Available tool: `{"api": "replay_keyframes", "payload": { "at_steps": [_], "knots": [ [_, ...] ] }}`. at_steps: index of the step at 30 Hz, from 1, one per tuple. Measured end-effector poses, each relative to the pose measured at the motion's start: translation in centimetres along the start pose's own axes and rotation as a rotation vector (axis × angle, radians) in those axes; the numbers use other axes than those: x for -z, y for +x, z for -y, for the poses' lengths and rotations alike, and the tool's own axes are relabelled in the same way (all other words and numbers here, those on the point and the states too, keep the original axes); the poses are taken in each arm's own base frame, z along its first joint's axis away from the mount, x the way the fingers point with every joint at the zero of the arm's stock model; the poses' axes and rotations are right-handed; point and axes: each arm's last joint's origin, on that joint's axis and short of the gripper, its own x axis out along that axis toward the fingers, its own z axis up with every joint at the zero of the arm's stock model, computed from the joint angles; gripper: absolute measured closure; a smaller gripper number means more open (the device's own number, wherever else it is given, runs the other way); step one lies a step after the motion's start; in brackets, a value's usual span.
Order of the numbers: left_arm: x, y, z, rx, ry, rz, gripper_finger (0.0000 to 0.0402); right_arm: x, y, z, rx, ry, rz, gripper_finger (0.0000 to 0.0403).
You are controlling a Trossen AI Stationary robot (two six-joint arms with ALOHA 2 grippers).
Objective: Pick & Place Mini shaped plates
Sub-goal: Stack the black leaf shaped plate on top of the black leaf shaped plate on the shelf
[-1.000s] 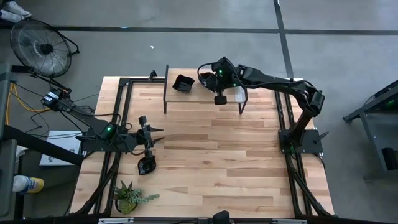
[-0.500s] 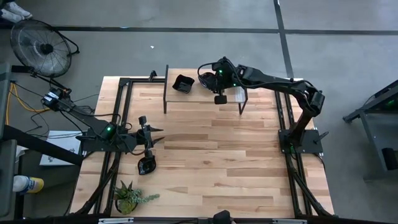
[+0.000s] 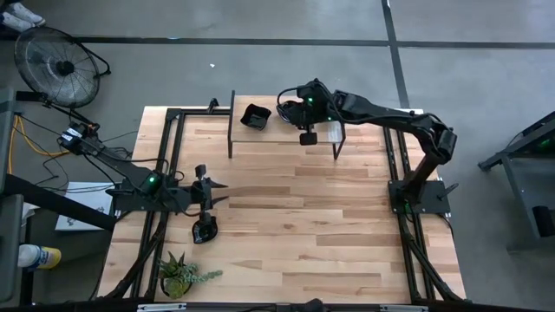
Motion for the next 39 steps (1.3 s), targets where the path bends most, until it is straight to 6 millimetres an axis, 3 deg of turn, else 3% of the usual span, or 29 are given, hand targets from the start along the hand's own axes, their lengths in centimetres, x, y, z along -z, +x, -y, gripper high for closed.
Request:
{"api": "replay_keyframes", "payload": {
  "at_steps": [8, 14, 29, 39],
  "knots": [
    [1.9, -0.2, -0.2, 0.025, -0.211, -0.182, 0.0254, -1.8, -3.5, -1.3, 0.007, -0.013, 0.059, 0.0324],
    [2.8, -0.4, -0.1, 0.087, -0.381, -0.323, 0.0254, -2.4, -5.0, -2.9, -0.048, -0.009, 0.047, 0.0324],
    [4.1, 0.5, 1.7, 0.199, -0.572, -0.594, 0.0254, -2.3, -5.5, -6.6, -0.202, 0.001, -0.107, 0.0324],
    [5.2, -1.0, 3.1, 0.163, -0.607, -0.680, 0.0254, -3.0, -6.0, -8.6, -0.257, -0.034, -0.121, 0.0324]
  ]
}}
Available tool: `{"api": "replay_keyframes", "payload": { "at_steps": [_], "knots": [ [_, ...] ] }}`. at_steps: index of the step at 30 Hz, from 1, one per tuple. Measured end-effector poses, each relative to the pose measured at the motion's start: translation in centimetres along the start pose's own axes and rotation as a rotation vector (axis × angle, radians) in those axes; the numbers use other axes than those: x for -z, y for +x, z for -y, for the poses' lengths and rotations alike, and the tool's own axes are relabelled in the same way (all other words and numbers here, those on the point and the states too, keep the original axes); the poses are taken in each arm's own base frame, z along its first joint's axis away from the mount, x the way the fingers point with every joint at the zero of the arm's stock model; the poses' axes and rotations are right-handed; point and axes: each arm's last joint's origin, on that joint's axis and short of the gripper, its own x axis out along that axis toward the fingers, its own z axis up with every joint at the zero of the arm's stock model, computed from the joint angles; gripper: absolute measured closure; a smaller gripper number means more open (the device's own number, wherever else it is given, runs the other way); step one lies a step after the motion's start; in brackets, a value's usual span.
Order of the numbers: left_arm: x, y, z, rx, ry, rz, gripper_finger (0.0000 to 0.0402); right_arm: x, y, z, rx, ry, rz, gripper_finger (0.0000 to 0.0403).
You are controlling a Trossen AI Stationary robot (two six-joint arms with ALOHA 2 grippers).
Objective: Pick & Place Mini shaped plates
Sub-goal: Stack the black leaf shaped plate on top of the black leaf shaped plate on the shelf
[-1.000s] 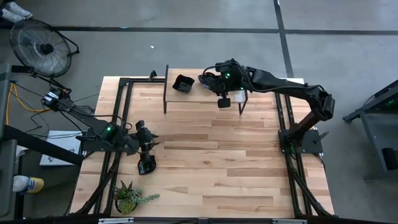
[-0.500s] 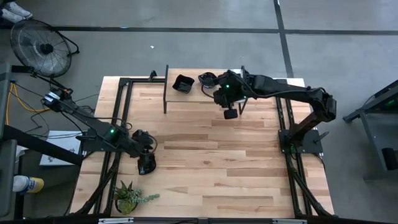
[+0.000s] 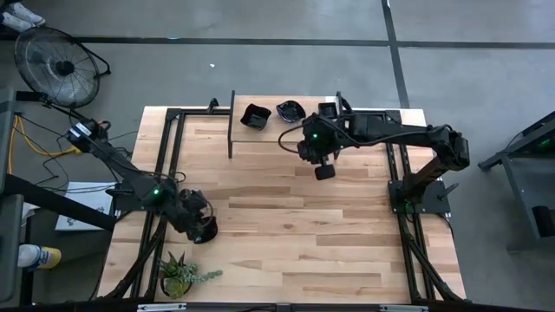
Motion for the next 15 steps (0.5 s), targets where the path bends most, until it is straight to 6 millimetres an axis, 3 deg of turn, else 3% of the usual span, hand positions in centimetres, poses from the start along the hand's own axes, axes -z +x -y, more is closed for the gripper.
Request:
{"api": "replay_keyframes", "payload": {
  "at_steps": [15],
  "knots": [
    [0.8, -0.1, -0.4, -0.043, 0.050, -0.068, 0.0254, -0.6, -0.1, -1.4, -0.038, -0.013, 0.007, 0.0324]
  ]
}}
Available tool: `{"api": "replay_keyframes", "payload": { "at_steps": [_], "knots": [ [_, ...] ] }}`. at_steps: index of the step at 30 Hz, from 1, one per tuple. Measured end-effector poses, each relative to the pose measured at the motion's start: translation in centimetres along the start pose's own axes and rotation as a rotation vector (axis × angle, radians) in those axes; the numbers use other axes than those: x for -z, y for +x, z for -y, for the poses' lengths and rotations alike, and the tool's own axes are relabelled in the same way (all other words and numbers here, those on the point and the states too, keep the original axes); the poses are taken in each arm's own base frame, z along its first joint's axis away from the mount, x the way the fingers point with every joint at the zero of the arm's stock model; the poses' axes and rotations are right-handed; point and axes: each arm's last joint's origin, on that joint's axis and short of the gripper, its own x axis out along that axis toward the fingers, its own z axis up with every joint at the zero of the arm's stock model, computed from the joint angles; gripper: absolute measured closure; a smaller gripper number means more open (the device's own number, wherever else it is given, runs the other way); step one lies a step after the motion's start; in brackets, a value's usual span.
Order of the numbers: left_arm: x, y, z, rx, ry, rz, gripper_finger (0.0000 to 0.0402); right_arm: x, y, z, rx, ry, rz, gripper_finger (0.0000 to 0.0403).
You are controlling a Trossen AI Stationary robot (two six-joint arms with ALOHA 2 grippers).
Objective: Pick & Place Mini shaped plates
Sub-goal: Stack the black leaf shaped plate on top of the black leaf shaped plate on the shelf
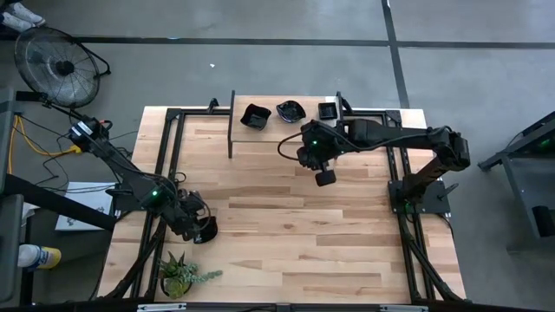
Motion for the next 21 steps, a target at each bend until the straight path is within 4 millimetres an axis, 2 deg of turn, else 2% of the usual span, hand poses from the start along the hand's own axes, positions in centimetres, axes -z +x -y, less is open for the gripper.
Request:
{"api": "replay_keyframes", "payload": {
  "at_steps": [21],
  "knots": [
    [0.1, 0.9, 0.5, -0.017, 0.004, -0.028, 0.0255, -1.2, -0.1, -2.6, -0.053, -0.073, 0.023, 0.0324]
  ]
}}
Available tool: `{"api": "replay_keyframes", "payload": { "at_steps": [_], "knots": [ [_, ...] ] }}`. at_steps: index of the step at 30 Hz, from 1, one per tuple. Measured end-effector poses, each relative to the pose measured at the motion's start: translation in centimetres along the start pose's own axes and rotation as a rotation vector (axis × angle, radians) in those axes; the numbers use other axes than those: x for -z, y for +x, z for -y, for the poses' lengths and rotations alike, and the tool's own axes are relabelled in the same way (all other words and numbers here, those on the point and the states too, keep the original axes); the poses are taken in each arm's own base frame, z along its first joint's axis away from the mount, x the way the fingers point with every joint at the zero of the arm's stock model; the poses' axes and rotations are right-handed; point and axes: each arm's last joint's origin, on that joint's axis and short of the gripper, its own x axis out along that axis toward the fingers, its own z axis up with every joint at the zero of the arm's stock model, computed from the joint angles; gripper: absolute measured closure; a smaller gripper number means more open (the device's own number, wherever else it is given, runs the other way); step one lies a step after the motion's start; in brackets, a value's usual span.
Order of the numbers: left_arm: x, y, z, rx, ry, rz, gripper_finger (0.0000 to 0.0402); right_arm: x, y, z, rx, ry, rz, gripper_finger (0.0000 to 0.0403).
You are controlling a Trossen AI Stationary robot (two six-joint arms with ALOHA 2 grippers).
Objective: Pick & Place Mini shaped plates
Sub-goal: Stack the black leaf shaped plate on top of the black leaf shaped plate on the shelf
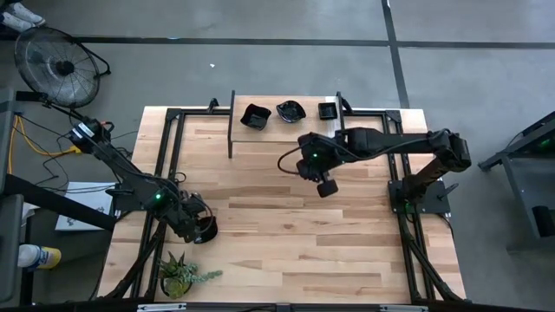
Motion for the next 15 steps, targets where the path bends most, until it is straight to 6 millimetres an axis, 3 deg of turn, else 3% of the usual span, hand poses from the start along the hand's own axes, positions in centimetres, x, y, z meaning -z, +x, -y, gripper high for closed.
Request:
{"api": "replay_keyframes", "payload": {
  "at_steps": [5, 15],
  "knots": [
    [0.00, 0.00, 0.00, 0.000, 0.000, 0.000, 0.0277, -0.05, 0.00, -0.14, 0.002, 0.016, -0.003, 0.0324],
    [-0.01, 0.00, 0.01, 0.002, 0.003, 0.000, 0.0372, -0.04, 0.01, -0.14, 0.003, 0.016, -0.004, 0.0324]
  ]
}}
